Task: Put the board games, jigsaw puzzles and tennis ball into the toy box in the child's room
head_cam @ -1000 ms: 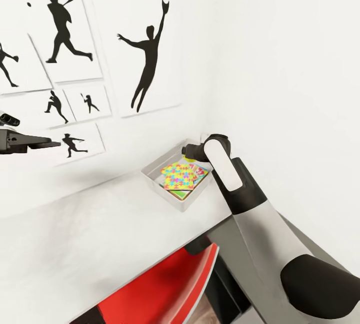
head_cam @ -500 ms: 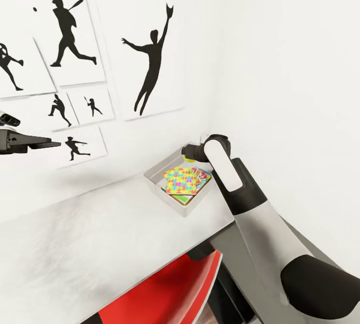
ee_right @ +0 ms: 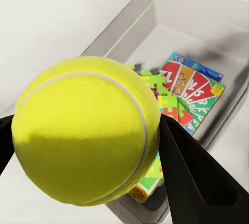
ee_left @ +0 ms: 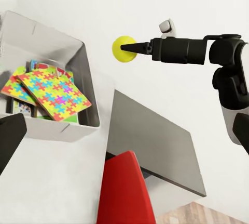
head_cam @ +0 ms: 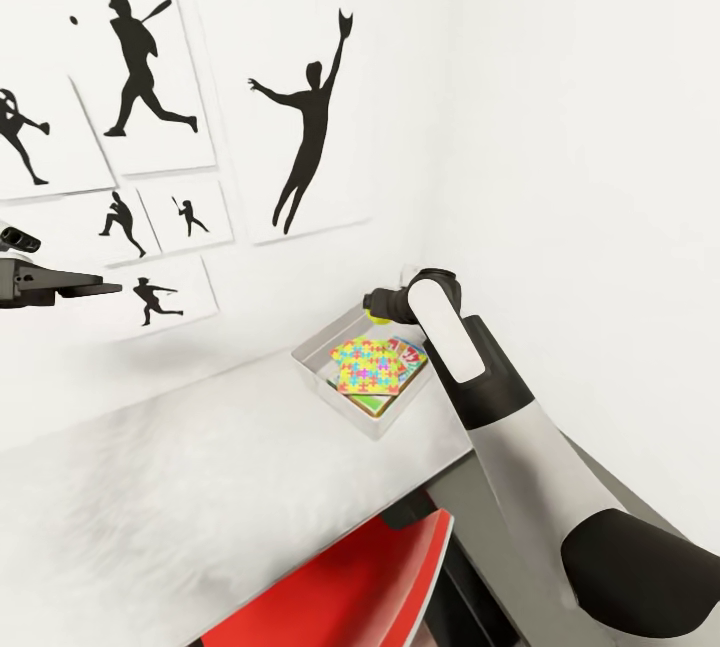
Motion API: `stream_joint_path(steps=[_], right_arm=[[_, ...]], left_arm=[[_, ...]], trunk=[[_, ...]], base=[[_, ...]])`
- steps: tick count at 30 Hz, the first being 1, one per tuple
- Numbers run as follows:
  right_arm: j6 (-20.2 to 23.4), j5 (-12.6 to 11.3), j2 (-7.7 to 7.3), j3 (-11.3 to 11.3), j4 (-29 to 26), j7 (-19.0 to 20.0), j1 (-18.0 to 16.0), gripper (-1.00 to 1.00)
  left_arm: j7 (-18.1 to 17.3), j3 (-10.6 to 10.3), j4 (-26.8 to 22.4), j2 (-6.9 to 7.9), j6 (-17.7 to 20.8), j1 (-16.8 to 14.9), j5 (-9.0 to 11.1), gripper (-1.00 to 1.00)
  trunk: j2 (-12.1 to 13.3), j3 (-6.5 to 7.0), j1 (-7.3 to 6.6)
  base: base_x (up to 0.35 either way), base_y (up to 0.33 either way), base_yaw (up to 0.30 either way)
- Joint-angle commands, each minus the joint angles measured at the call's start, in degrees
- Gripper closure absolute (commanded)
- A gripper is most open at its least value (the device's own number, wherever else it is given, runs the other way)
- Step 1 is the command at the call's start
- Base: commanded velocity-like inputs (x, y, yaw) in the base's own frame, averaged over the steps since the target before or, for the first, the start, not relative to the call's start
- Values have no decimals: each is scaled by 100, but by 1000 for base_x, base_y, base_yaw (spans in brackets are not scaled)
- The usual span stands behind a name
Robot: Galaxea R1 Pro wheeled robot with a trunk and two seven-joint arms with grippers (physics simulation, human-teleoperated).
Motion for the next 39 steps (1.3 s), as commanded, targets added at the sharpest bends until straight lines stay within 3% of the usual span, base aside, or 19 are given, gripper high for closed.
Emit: stream_joint_path(steps=[1, 18, 25, 34, 39], right_arm=[[3, -62, 0, 5, -3, -74, -8, 100], [81, -45, 0, -60, 77, -98, -73, 100], [76, -28, 0, -514, 1095, -91, -688, 100], [-1, -20, 0, -590, 1940, -40, -1205, 100], [-166, -32, 0, -592, 2219, 18, -1266, 100]], left_arm=[[-31, -21, 4, 7, 61, -12, 3, -100], [-31, -22, 92, 7, 57, -2, -4, -100], [-31, -20, 120, 7, 61, 6, -28, -100], [-31, -29, 124, 4, 61, 6, -32, -100], [-31, -37, 122, 2, 61, 6, -28, -100]], trunk=[[-13, -13, 5], [-13, -13, 5], [-13, -13, 5], [-13, -16, 5], [-13, -47, 5]], base=[[49, 13, 0], [4, 1, 0], [0, 0, 0], [0, 0, 0], [0, 0, 0]])
